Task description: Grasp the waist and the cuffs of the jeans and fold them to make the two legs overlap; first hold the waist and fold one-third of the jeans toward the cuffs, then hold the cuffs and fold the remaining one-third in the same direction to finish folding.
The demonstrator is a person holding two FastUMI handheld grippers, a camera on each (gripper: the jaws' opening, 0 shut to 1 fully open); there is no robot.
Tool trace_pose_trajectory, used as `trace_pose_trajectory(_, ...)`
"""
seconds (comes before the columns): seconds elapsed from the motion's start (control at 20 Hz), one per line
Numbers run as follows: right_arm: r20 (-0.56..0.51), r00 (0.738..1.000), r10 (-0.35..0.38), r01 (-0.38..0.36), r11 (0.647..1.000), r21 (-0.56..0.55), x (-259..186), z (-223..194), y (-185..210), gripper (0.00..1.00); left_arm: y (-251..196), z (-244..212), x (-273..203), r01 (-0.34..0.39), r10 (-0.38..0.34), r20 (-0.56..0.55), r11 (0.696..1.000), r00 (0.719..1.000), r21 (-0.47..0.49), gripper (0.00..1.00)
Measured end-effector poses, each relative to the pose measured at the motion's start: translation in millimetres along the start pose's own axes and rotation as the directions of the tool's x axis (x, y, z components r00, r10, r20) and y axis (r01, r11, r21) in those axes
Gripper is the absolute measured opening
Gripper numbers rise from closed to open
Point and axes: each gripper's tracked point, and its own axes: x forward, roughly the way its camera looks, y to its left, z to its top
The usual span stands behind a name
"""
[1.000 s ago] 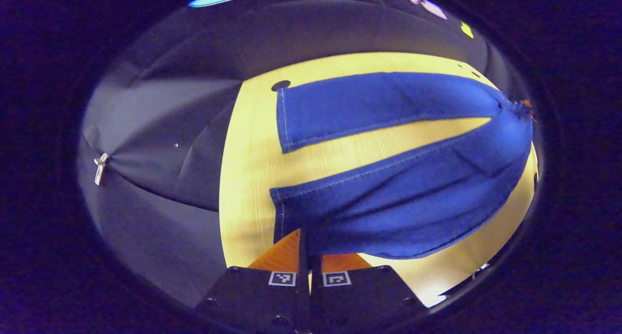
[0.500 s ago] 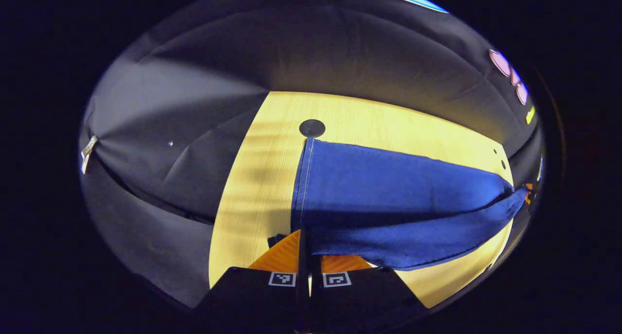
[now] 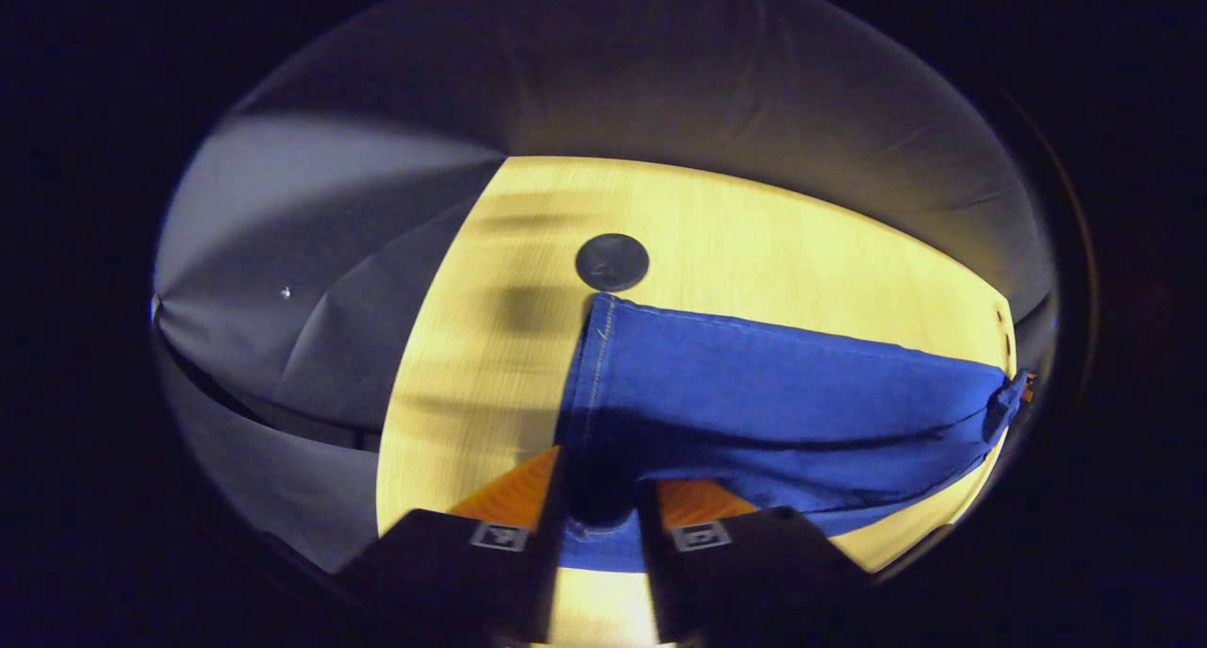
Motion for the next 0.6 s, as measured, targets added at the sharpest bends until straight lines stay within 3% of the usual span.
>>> trace_pose_trajectory(0.1, 0.043, 0.999, -0.029, 0.025, 0.996, 0.083, -10, 10, -10, 0.82, 6, 5, 7, -0.037, 0.036, 0.036, 0.999, 0.999, 0.011, 0.81)
trace_pose_trajectory(0.15, 0.082, 0.995, -0.053, 0.043, 0.992, 0.12, -15, 17, -14, 0.92, 7, 16, -4, -0.047, 0.046, 0.061, 0.999, 0.997, 0.014, 1.0)
trace_pose_trajectory(0.3, 0.203, 0.974, -0.103, 0.063, 0.979, 0.196, -36, 38, -20, 0.95, 2, 54, -41, -0.045, 0.049, 0.247, 0.999, 0.968, -0.024, 0.98)
trace_pose_trajectory(0.45, 0.296, 0.944, -0.145, 0.059, 0.959, 0.278, -69, 49, -22, 0.95, -4, 85, -100, -0.058, 0.079, 0.441, 0.996, 0.894, -0.061, 0.98)
trace_pose_trajectory(0.6, 0.367, 0.902, -0.226, 0.118, 0.949, 0.294, -88, 40, -19, 0.96, -13, 82, -155, -0.091, 0.106, 0.568, 0.994, 0.816, -0.055, 0.99)
